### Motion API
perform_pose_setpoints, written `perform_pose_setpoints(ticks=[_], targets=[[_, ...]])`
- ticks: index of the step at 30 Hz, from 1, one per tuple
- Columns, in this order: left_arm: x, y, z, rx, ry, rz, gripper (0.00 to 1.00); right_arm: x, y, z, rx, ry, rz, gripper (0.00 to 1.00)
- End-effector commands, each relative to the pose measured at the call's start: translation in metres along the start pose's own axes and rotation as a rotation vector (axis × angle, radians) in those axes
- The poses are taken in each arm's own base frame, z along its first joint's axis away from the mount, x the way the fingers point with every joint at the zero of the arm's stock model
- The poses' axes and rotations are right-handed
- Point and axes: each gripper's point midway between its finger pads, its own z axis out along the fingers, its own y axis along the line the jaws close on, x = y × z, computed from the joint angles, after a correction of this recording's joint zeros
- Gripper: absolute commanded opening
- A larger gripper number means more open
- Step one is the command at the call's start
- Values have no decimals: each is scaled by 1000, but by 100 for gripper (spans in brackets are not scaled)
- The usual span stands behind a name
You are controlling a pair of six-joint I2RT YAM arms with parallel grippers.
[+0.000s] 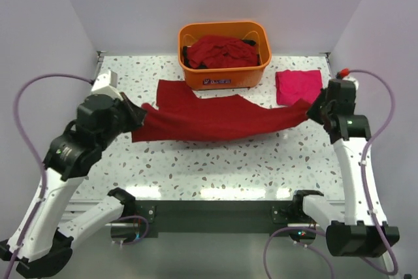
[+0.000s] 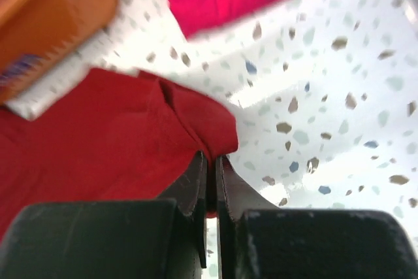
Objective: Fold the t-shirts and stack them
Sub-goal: Flatten the tshirt out
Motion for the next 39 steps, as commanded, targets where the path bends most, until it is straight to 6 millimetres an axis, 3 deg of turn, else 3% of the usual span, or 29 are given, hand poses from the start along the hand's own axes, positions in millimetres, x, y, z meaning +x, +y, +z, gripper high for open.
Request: perform_pose_setpoints(ticks=[1,3,4,5,6,7,9,10,12,15,16,20,23,24,25,26,27,28,29,30,31,32,33,34,35,36,37,38,39], targets=[[-85,-25,-61,95,-278,-4,0,-73,7,-79,-28,-230,-7,0],[-114,-35,-87,140,-376,-23,0,-92,7,-108,-32,-293,2,0],[-134,-42,-110,179,-448,-27,0,-114,12,-137,-64,-371,16,0],[-148,-46,-125,199,-499,-35,0,-120,11,-151,-69,-397,18,0],[-158,-49,-134,209,-527,-41,0,-138,14,-179,-99,-474,34,0],[-175,-53,-160,245,-591,-44,0,-145,15,-193,-110,-503,36,0],[-190,-61,-175,270,-629,-34,0,-153,16,-215,-127,-536,26,0],[-201,-64,-196,297,-673,-34,0,-164,16,-243,-153,-604,37,0],[-213,-72,-215,339,-709,-27,0,-169,13,-273,-180,-664,39,0],[-220,-78,-223,363,-723,-17,0,-169,10,-299,-210,-716,40,0],[-224,-79,-235,382,-747,-18,0,-169,9,-304,-217,-730,43,0],[-232,-77,-233,355,-772,-32,0,-165,16,-301,-249,-703,16,0],[-224,-74,-181,252,-707,-35,0,-156,25,-259,-238,-601,5,0],[-215,-67,-140,169,-655,-38,0,-144,26,-226,-212,-518,-7,0],[-206,-62,-114,107,-616,-32,0,-141,31,-210,-221,-491,0,0],[-195,-57,-71,18,-550,-24,0,-132,33,-191,-215,-444,-2,0],[-174,-48,-29,-66,-472,-7,0,-105,35,-147,-199,-318,-22,0],[-163,-41,-1,-124,-427,8,0,-99,39,-123,-197,-286,-12,0],[-151,-20,46,-225,-348,16,0,-87,38,-99,-182,-233,-13,0],[-128,-17,84,-179,-231,12,0,-56,31,-57,-137,-120,-22,0],[-120,-2,110,-190,-180,-1,0,-50,34,-26,-118,-79,-11,0],[-109,29,146,-251,-123,-21,0,-27,29,2,-86,-4,-17,0],[-95,42,170,-267,-92,-24,0,-22,30,20,-81,16,-19,4],[-89,49,185,-282,-72,-22,10,-30,39,36,-110,-18,-20,7],[-78,61,209,-306,-35,-15,27,-22,38,63,-88,22,-28,14],[-84,59,221,-284,-56,3,54,-26,40,73,-80,19,-28,27],[-80,59,231,-275,-34,6,100,-25,40,85,-61,41,-43,44],[-70,63,244,-286,9,9,100,-30,45,96,-51,76,-54,76],[-72,61,243,-291,29,8,100,-26,45,98,-42,112,-72,85]])
